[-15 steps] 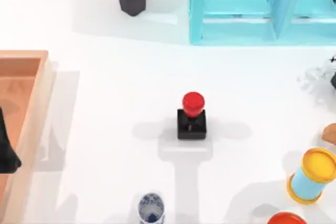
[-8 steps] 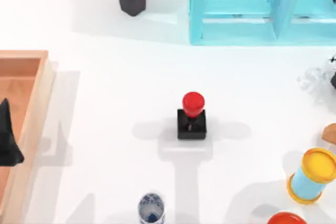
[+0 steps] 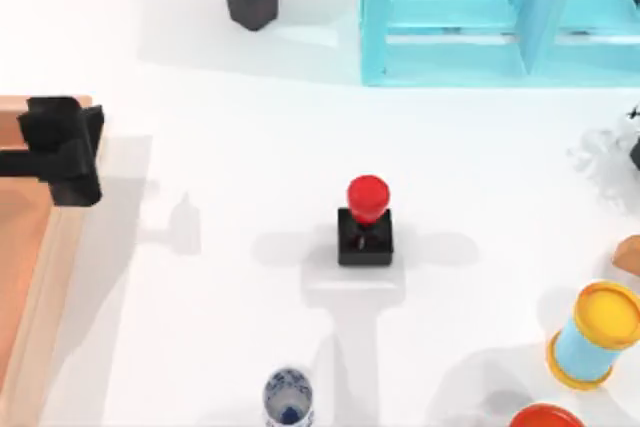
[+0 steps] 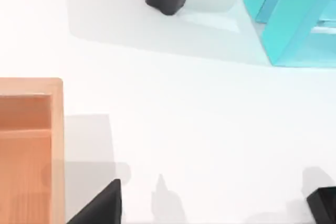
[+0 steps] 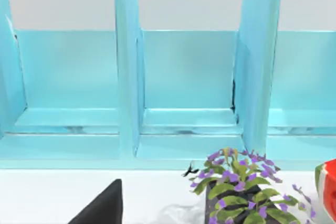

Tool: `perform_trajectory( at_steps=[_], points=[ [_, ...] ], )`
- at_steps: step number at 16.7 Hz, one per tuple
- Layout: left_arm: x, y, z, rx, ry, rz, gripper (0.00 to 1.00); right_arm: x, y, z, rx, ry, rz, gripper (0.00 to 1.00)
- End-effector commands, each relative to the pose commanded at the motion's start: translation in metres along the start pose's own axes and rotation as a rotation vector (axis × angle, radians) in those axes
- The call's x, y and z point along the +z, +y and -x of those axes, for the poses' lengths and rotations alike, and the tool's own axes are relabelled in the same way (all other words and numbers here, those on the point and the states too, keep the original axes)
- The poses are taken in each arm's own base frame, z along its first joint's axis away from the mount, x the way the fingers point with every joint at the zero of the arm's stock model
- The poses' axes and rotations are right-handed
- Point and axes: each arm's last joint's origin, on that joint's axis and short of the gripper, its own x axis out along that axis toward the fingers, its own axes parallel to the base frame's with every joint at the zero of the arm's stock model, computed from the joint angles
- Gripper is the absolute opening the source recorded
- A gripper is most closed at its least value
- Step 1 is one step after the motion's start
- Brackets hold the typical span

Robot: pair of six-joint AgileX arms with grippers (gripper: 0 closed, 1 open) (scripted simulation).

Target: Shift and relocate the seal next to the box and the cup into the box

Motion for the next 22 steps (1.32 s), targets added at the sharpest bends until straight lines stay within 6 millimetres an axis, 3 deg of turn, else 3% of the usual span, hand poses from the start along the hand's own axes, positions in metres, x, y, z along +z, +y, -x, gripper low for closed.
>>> perform_trajectory(
  at_steps=[4,8,11,15,18,22],
  points=[
    [0.062,-0.045,-0.043,-0.031,0.29,0.054,1.0,0.0,0.0,0.0,0.0,0.0,0.0,1.0],
    [0.092,-0.101,-0.113,0.01,0.57,0.08,1.0,0.0,0.0,0.0,0.0,0.0,0.0,1.0],
    [0.085,-0.142,-0.169,0.083,0.754,0.081,1.0,0.0,0.0,0.0,0.0,0.0,0.0,1.0],
    [0.053,-0.182,-0.23,0.199,0.934,0.066,1.0,0.0,0.0,0.0,0.0,0.0,0.0,1.0],
    [0.029,-0.199,-0.257,0.266,1.009,0.054,1.0,0.0,0.0,0.0,0.0,0.0,0.0,1.0],
    [0.018,-0.205,-0.268,0.296,1.037,0.049,1.0,0.0,0.0,0.0,0.0,0.0,0.0,1.0]
  ],
)
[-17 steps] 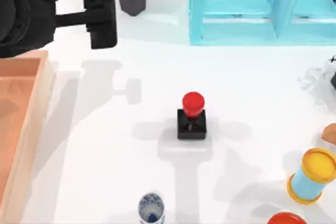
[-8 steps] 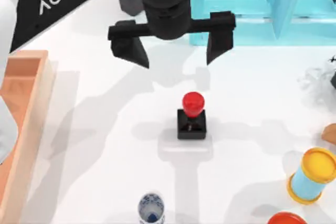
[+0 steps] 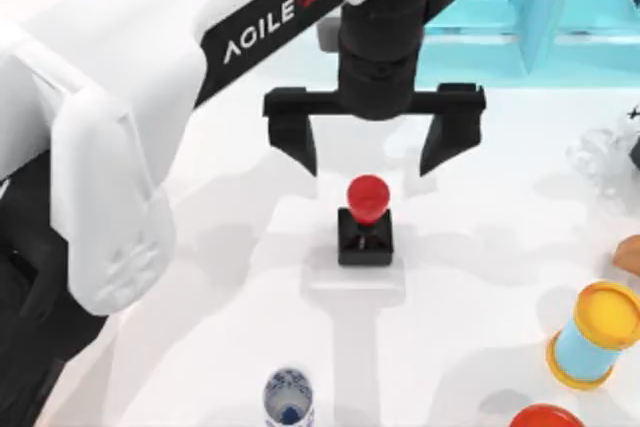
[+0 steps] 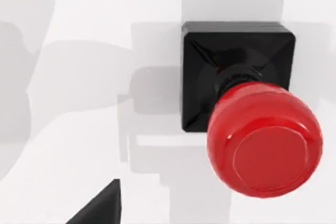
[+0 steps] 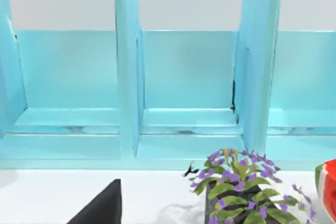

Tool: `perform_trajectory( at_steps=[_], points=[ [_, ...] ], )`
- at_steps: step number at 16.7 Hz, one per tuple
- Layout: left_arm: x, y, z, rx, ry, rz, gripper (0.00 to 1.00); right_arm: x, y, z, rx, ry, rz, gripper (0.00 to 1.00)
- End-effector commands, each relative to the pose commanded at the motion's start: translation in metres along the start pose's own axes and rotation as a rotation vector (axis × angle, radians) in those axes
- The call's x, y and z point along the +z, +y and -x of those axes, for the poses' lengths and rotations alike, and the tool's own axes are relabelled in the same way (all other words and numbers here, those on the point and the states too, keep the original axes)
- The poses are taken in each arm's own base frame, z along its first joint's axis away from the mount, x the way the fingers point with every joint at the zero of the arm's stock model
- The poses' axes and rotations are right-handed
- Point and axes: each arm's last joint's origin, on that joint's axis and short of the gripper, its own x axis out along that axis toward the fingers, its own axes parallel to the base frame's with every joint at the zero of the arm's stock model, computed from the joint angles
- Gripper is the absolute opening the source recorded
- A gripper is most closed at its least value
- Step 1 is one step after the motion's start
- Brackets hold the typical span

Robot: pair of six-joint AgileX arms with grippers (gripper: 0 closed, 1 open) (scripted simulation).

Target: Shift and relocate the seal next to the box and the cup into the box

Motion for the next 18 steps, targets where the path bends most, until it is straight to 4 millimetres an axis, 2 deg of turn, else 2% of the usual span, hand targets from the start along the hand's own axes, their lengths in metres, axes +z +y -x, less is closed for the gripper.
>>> perform_trajectory(
  at_steps=[6,8,13,15,18],
  points=[
    [0.002,0.001,-0.004,-0.001,-0.001,0.001,1.0,0.0,0.0,0.0,0.0,0.0,0.0,1.0],
    [0.003,0.0,-0.016,-0.003,-0.004,0.0,1.0,0.0,0.0,0.0,0.0,0.0,0.0,1.0],
    [0.001,0.0,-0.069,0.001,0.001,0.0,1.0,0.0,0.0,0.0,0.0,0.0,0.0,1.0],
    [0.0,0.0,-0.079,0.0,0.0,0.0,1.0,0.0,0.0,0.0,0.0,0.0,0.0,1.0],
    [0.0,0.0,-0.08,0.0,0.0,0.0,1.0,0.0,0.0,0.0,0.0,0.0,0.0,1.0]
  ],
)
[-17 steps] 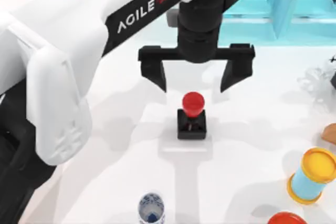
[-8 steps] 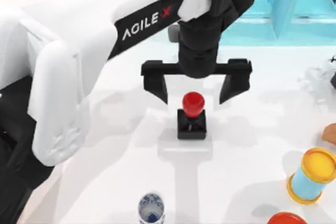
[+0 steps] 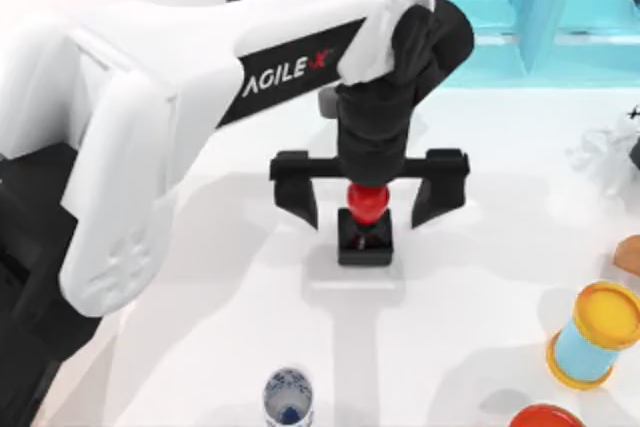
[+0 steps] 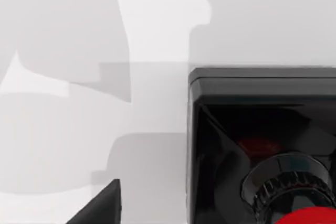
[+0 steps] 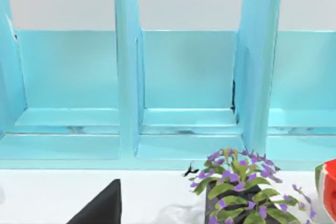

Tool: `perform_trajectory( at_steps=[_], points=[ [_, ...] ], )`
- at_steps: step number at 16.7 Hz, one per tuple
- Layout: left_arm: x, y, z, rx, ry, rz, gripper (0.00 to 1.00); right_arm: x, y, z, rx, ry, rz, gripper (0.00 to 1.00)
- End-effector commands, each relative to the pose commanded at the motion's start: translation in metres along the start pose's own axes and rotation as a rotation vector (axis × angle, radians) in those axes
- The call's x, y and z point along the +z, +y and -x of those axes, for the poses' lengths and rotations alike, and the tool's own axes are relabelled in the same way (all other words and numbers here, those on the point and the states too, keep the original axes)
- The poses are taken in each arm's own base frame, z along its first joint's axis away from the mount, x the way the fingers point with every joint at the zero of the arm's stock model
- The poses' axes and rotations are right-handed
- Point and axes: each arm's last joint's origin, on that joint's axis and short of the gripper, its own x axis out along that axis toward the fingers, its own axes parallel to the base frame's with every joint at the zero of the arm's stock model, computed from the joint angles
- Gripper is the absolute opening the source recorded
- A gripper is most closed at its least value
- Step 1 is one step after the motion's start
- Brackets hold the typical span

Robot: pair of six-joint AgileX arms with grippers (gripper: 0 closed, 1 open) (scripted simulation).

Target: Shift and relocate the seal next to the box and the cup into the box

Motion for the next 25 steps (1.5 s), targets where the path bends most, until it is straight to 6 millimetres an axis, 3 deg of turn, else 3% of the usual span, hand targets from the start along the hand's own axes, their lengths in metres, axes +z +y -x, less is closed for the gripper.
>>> perform_trajectory(
  at_steps=[1,14,25],
  points=[
    [0.0,0.0,0.0,0.0,0.0,0.0,1.0,0.0,0.0,0.0,0.0,0.0,0.0,1.0],
    [0.0,0.0,0.0,0.0,0.0,0.0,0.02,0.0,0.0,0.0,0.0,0.0,0.0,1.0],
    [0.0021,0.0065,0.006,0.0,0.001,0.001,0.0,0.0,0.0,0.0,0.0,0.0,0.0,1.0]
  ],
)
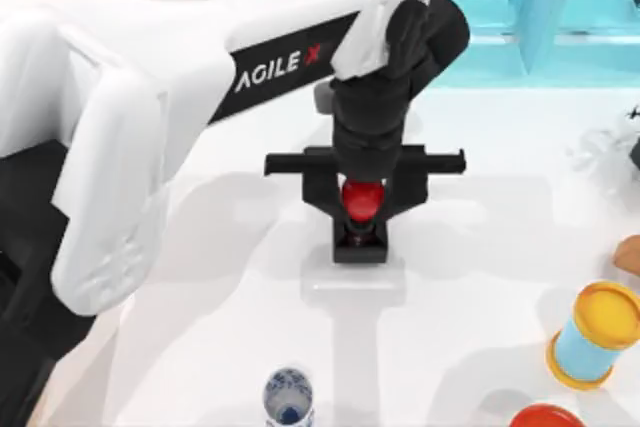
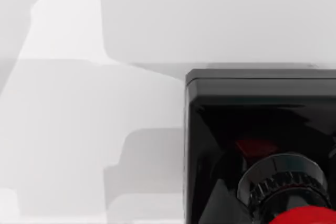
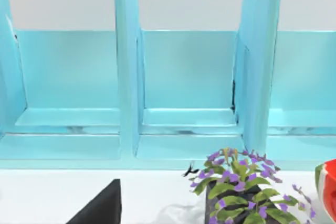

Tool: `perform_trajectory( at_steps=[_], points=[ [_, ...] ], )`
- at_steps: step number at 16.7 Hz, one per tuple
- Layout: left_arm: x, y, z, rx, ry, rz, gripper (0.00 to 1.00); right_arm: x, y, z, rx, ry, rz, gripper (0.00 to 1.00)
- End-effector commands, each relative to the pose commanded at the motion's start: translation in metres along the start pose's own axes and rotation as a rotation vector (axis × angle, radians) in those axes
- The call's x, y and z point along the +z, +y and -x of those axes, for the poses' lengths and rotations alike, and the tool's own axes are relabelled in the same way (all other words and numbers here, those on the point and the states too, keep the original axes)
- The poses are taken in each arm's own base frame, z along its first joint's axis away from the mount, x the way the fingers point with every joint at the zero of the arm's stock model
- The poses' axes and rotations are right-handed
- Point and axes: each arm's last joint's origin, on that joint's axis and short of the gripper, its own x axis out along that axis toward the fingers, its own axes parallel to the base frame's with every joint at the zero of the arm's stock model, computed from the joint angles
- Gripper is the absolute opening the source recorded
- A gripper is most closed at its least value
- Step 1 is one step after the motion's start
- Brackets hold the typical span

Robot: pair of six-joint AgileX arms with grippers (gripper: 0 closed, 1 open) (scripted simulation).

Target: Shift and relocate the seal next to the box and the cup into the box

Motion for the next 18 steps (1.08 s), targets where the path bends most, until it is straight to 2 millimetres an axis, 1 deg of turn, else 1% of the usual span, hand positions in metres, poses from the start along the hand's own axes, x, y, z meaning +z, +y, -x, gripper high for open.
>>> perform_trajectory(
  at_steps=[2,6,8,9,12,14,16,18],
  points=[
    [0.003,0.019,0.02,-0.003,-0.002,0.002,0.0,0.0,0.0,0.0,0.0,0.0,0.0,1.0],
    [0.002,0.071,0.076,-0.008,-0.011,0.001,0.0,0.0,0.0,0.0,0.0,0.0,0.0,1.0],
    [-0.001,0.09,0.091,-0.002,-0.004,0.0,0.0,0.0,0.0,0.0,0.0,0.0,0.0,1.0],
    [-0.002,0.094,0.094,0.0,-0.001,-0.001,0.0,0.0,0.0,0.0,0.0,0.0,0.0,1.0],
    [-0.002,0.092,0.093,0.0,-0.003,-0.006,0.0,0.0,0.0,0.0,0.0,0.0,0.0,1.0],
    [-0.003,0.094,0.095,-0.001,-0.004,-0.007,0.0,0.0,0.0,0.0,0.0,0.0,0.0,1.0],
    [-0.008,0.104,0.098,-0.002,-0.008,-0.006,0.0,0.0,0.0,0.0,0.0,0.0,0.0,1.0],
    [-0.02,0.116,0.104,-0.001,-0.009,-0.007,0.0,0.0,0.0,0.0,0.0,0.0,0.0,1.0]
  ],
)
